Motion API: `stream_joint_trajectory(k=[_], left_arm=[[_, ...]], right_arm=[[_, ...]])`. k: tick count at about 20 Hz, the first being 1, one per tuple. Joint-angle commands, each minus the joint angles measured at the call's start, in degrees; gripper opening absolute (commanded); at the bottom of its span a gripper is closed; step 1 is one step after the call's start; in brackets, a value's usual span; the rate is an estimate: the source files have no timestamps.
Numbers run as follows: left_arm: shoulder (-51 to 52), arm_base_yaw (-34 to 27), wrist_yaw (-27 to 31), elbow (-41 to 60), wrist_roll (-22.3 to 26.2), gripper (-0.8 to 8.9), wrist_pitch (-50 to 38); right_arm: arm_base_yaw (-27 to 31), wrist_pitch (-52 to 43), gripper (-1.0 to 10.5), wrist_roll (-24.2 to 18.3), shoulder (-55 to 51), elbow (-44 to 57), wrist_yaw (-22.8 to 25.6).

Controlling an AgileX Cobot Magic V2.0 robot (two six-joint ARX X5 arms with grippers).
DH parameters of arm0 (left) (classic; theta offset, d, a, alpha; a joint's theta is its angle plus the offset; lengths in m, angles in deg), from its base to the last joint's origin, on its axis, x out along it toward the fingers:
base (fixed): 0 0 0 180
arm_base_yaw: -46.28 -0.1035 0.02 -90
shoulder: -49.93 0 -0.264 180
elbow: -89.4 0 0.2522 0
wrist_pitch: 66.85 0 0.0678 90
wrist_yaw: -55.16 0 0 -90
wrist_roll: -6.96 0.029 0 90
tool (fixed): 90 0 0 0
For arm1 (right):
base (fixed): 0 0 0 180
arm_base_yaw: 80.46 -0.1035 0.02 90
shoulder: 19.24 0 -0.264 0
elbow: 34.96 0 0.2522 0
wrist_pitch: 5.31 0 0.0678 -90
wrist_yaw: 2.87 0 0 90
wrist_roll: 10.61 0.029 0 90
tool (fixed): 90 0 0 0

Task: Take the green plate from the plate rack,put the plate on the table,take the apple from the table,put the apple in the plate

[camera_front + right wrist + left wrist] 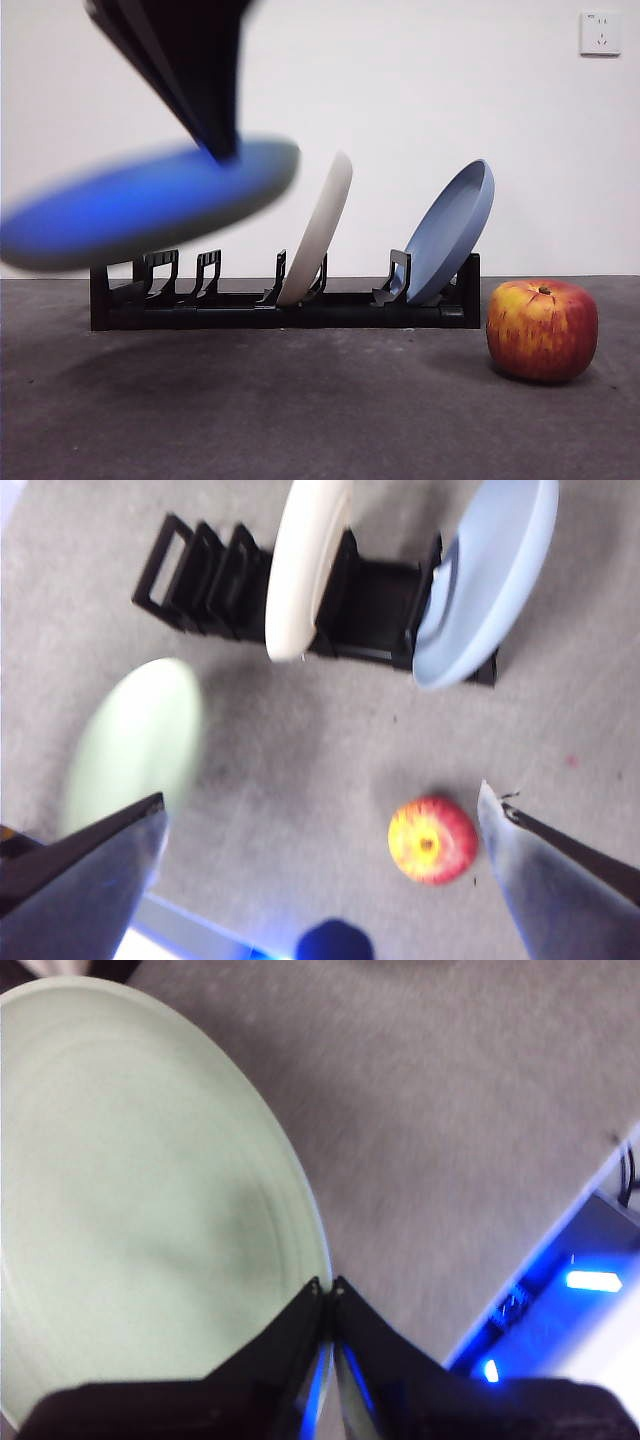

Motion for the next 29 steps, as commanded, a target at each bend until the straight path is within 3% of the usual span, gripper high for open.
stream_joint_trajectory(k=[1, 10, 20, 23, 27, 29], left_arm=[[-3.0, -1.6, 0.5, 3.4, -0.3, -0.09, -7.2], [-19.9, -3.6, 0.0, 3.8, 1.3, -0.09, -12.7], [-20.5, -5.8, -1.2, 3.6, 0.9, 0.14, -12.6], [-18.4, -7.0, -1.2, 3.5, 0.9, 2.67, -12.3], [-10.2, -7.3, -1.5, 3.5, 1.0, 2.84, -12.0], [-3.2, -7.3, -4.3, 3.1, 0.9, 2.84, -11.0]], right_arm=[[0.0, 1.3, 6.6, -1.2, 0.3, -0.2, 0.2], [0.0, 4.2, 6.6, -1.8, 0.3, -0.2, 0.2], [0.0, 4.4, 6.6, -1.7, 0.3, -0.2, 0.2], [-0.1, 4.4, 6.6, -1.7, 0.3, -0.2, 0.2], [0.0, 4.4, 6.6, -1.7, 0.3, -0.2, 0.2], [0.0, 4.4, 6.6, -1.8, 0.3, -0.2, 0.2]])
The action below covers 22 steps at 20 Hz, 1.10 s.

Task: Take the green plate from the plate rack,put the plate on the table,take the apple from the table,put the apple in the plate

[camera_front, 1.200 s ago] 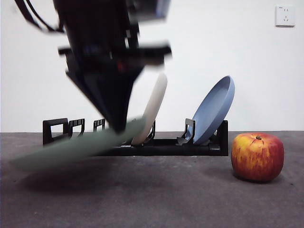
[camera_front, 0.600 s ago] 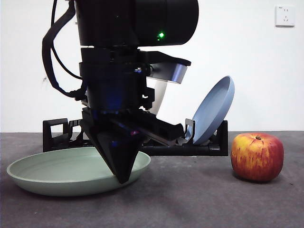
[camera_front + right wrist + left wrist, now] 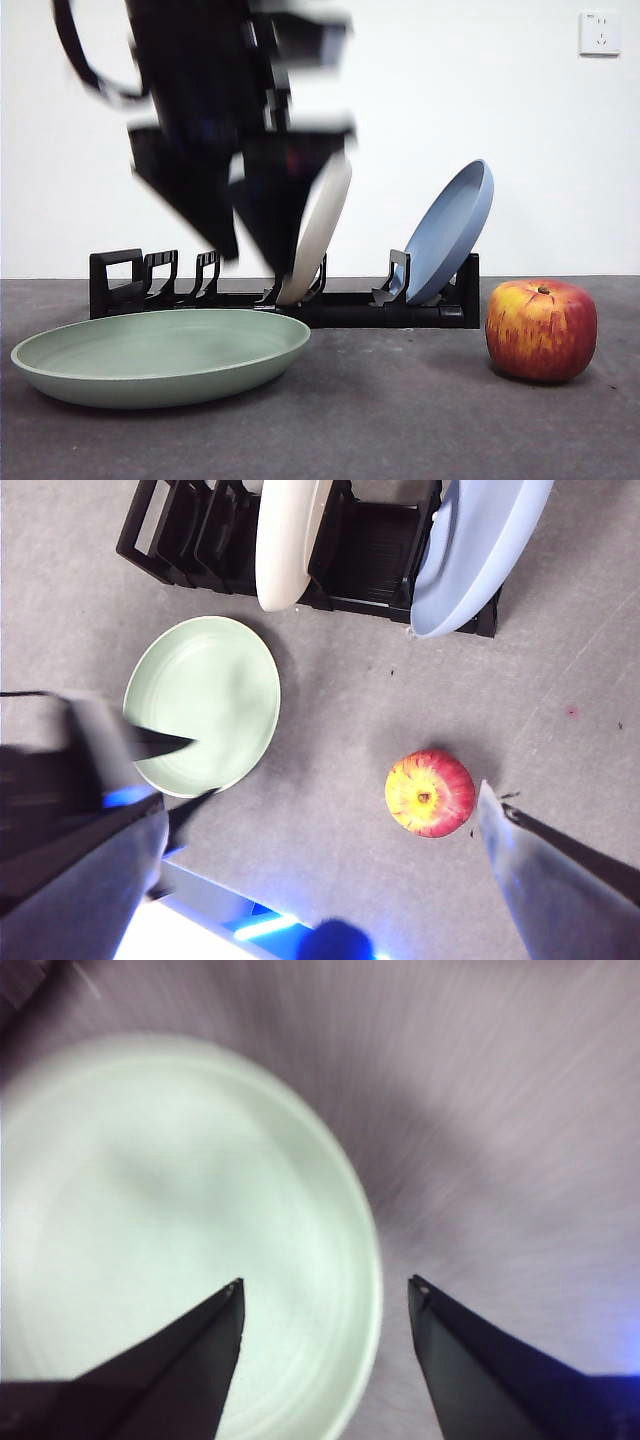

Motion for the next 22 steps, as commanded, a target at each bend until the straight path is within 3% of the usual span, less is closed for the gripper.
stream_joint_trajectory(k=[1, 5, 9, 12, 16, 18, 22], left_arm=[[8.2, 0.0, -4.0, -0.6, 0.1, 2.84, 1.7], [26.1, 0.0, -11.7, -4.2, 0.1, 2.84, 5.0], [39.4, 0.0, -12.1, -11.1, 0.5, 2.84, 11.9], [45.3, 0.0, -12.1, -17.1, 1.0, 2.84, 18.7], [48.8, 0.0, -11.8, -23.1, 1.6, 2.84, 30.5], [49.9, 0.0, -11.7, -23.6, 1.6, 2.84, 34.8], [53.3, 0.3, -10.8, -22.4, 1.2, 2.84, 35.8]], right_arm=[[0.0, 0.1, 6.6, -0.9, 0.3, -0.2, 0.2], [-0.1, 2.1, 6.6, -2.6, -0.1, 0.7, 0.2], [-4.1, 2.0, 6.6, -1.4, -4.2, 7.9, 4.0], [-10.9, -1.4, 6.6, 4.7, -10.4, 19.3, 12.0], [-20.5, -8.9, 6.6, 16.4, -17.2, 33.3, 27.7], [-22.9, -11.6, 6.6, 18.6, -17.7, 37.0, 30.8], [-24.5, -19.2, 6.6, 19.2, -16.0, 43.2, 31.4]])
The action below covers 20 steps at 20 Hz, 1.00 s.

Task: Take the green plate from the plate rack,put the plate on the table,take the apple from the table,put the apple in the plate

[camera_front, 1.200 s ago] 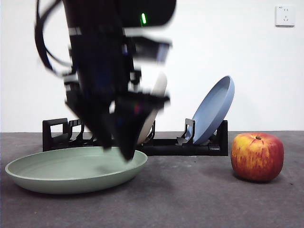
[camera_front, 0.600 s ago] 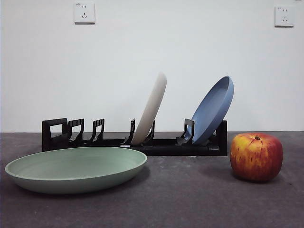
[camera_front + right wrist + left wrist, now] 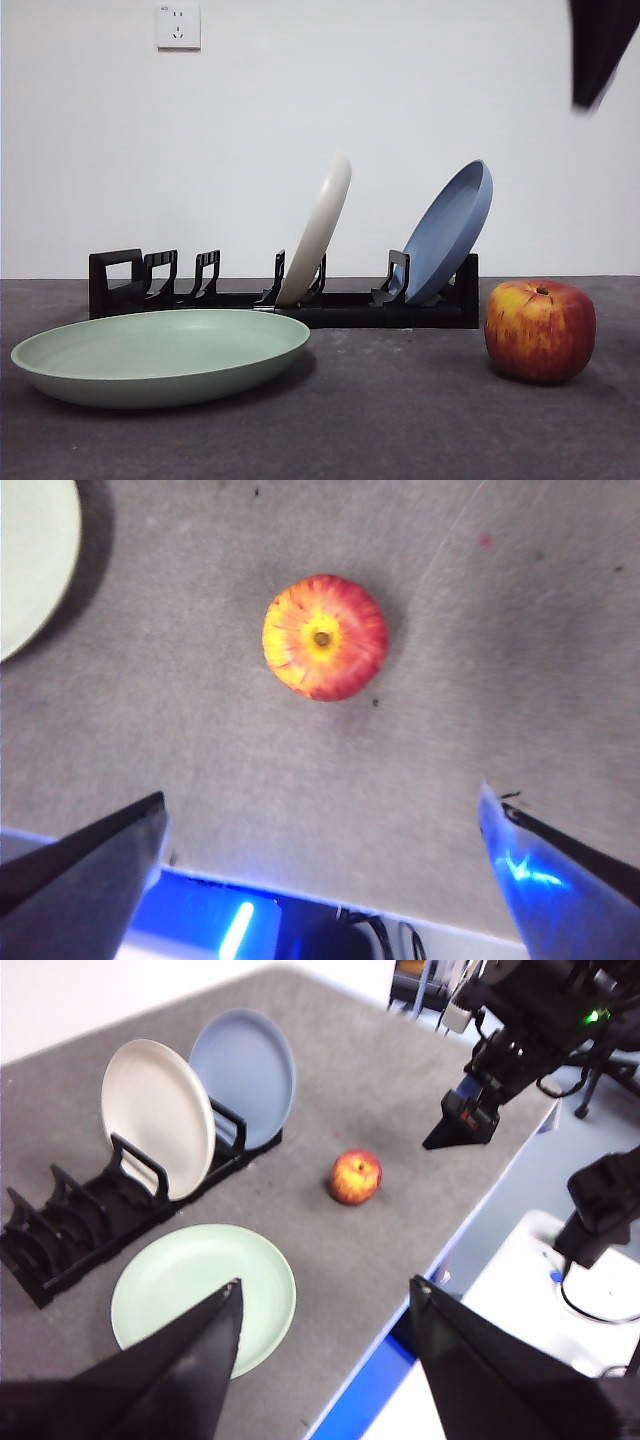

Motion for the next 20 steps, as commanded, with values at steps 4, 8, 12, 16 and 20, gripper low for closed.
stream_joint_trajectory(k=[4, 8, 12, 16, 20], left_arm=[[8.2, 1.2, 5.0, 3.2, -1.6, 2.83, 0.0], [16.2, 5.2, 9.7, 6.7, -7.1, 2.83, 0.1], [22.5, 10.1, 9.7, 6.8, -12.6, 2.83, 0.1], [25.0, 13.3, 11.7, 6.8, -14.7, 2.83, 0.1], [25.1, 15.6, 14.5, 6.9, -14.7, 2.82, 0.1]], right_arm=[[-0.1, -12.7, 6.6, 1.7, 8.4, 5.7, 0.6], [-0.1, -19.1, 6.6, 0.2, 15.5, 5.6, 2.2], [3.0, -21.2, 6.6, -1.4, 20.0, 5.6, 4.4], [8.1, -24.4, 6.6, -4.1, 22.4, 5.6, -0.9], [11.6, -26.8, 6.4, -5.1, 24.3, 5.6, -7.6]])
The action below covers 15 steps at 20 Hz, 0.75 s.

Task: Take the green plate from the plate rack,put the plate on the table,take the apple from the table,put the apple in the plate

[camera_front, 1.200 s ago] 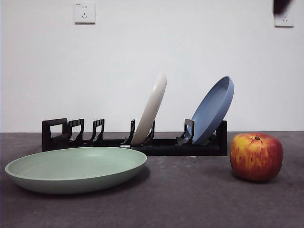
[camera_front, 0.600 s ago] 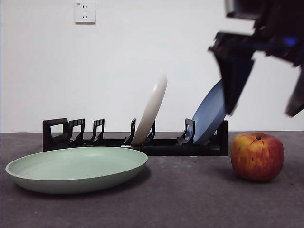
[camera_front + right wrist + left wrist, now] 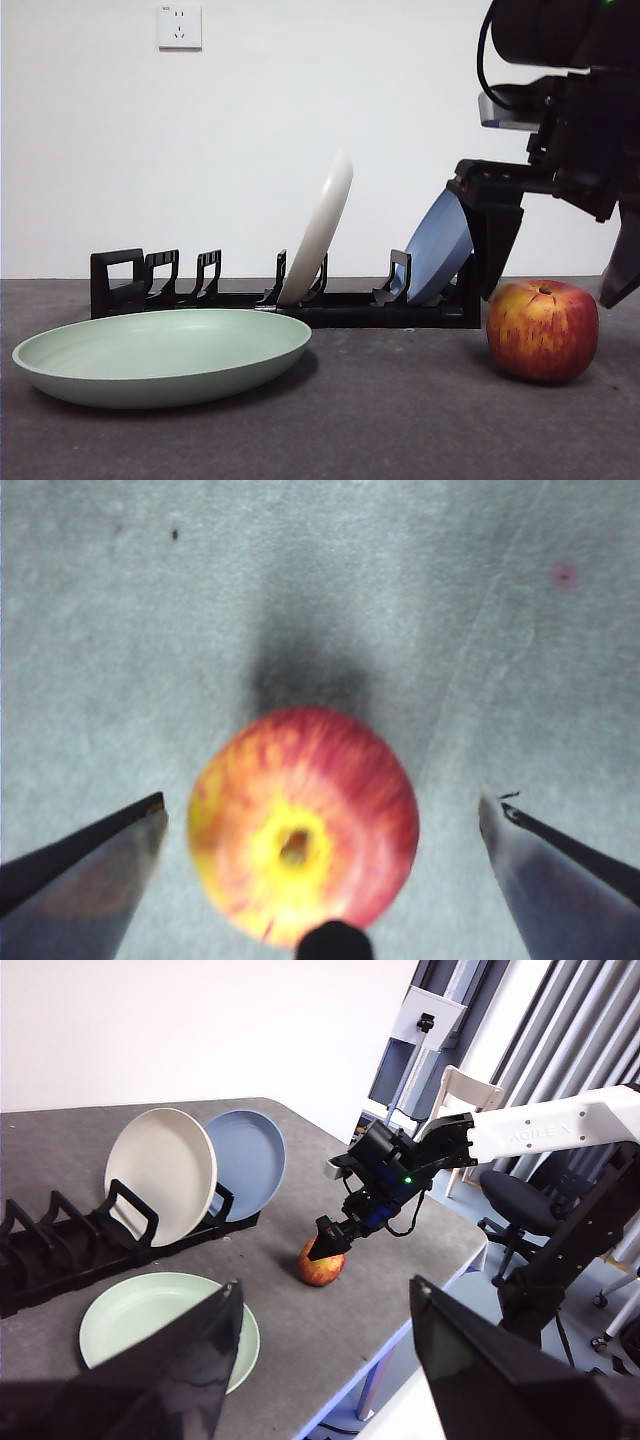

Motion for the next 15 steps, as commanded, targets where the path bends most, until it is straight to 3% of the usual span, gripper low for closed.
stream_joint_trajectory(k=[1, 2, 5, 9, 12, 15], left_arm=[[0.5, 1.5, 1.7, 0.4, -0.5, 2.82, 0.1], [0.5, 2.3, 2.8, 0.6, -0.6, 2.82, 0.1], [0.5, 4.3, 4.0, 0.7, -1.0, 2.82, 0.1], [0.5, 7.0, 5.9, 1.7, -1.9, 2.82, 0.1], [0.5, 8.2, 7.2, 1.7, -2.5, 2.82, 0.1], [0.5, 8.9, 8.1, 1.7, -3.4, 2.82, 0.1]], right_arm=[[0.4, -0.8, 5.8, -1.1, 0.9, 0.3, -1.0], [0.5, -0.8, 5.2, -1.1, 1.1, 0.3, -1.4], [0.5, -0.5, 4.8, -1.2, 2.3, 0.3, -2.6], [0.5, 1.2, 0.2, -1.3, 3.6, 0.3, -2.5], [0.4, 2.3, -0.1, -1.2, 3.5, -0.7, -2.9], [-1.2, 6.9, -0.1, -1.2, 3.5, -6.5, -6.8]])
